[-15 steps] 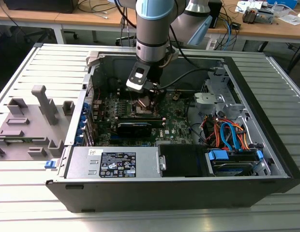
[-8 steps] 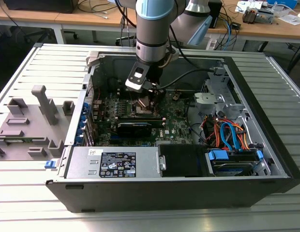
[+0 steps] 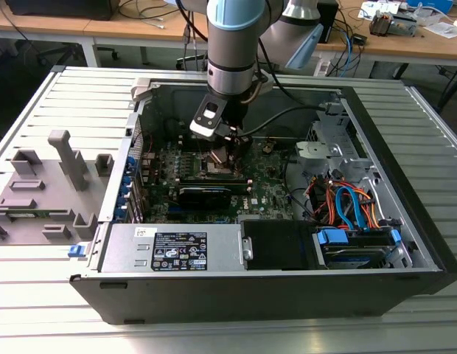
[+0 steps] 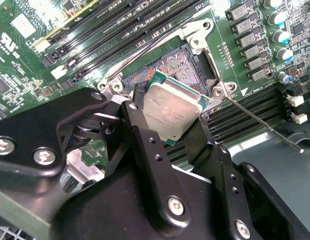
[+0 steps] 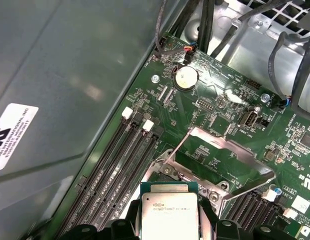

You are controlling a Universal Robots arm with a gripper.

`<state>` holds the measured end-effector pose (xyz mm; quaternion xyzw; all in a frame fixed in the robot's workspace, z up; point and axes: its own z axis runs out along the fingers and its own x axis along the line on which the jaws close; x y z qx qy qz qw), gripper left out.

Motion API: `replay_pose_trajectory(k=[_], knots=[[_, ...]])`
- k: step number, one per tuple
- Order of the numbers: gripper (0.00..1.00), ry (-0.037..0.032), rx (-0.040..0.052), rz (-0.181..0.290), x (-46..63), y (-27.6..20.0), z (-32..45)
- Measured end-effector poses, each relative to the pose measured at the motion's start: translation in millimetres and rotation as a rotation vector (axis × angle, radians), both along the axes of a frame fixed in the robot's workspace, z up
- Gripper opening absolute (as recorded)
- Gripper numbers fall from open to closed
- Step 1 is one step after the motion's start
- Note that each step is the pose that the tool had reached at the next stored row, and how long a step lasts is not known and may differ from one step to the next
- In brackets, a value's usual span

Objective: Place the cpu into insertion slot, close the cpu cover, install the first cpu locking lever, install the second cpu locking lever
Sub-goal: 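Place the cpu into insertion slot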

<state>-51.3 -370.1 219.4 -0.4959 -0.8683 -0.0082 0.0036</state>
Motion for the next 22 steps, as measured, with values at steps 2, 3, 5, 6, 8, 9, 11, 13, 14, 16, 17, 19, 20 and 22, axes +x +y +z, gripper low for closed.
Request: replay_pose_trajectory(k=[2, 3, 5, 6, 8, 9, 11, 13, 14, 16, 17, 19, 20, 22], knots=[[0.55, 0.0, 0.0, -0.007, 0.0, 0.0, 0.0], [0.55, 0.0, 0.0, -0.011, 0.0, 0.0, 0.0], [0.55, 0.0, 0.0, -0.017, 0.0, 0.0, 0.0], [0.55, 0.0, 0.0, -0.019, 0.0, 0.0, 0.0], [0.55, 0.0, 0.0, -0.025, 0.0, 0.0, 0.0], [0.55, 0.0, 0.0, -0.027, 0.0, 0.0, 0.0], [0.55, 0.0, 0.0, -0.033, 0.0, 0.0, 0.0], [0.55, 0.0, -0.0001, -0.041, 0.0, 0.0, 0.0], [0.55, 0.0, 0.0, -0.055, 0.0, 0.0, 0.0], [0.55, 0.0, 0.0, -0.075, 0.0, 0.0, 0.0], [0.55, 0.0, 0.0, -0.079, 0.0, 0.0, 0.0], [0.55, 0.0, 0.0, -0.083, 0.0, 0.0, 0.0], [0.55, 0.0, 0.0, -0.085, 0.0, 0.0, 0.0], [0.55, 0.0, 0.0, -0.09, 0.0, 0.0, 0.0]])
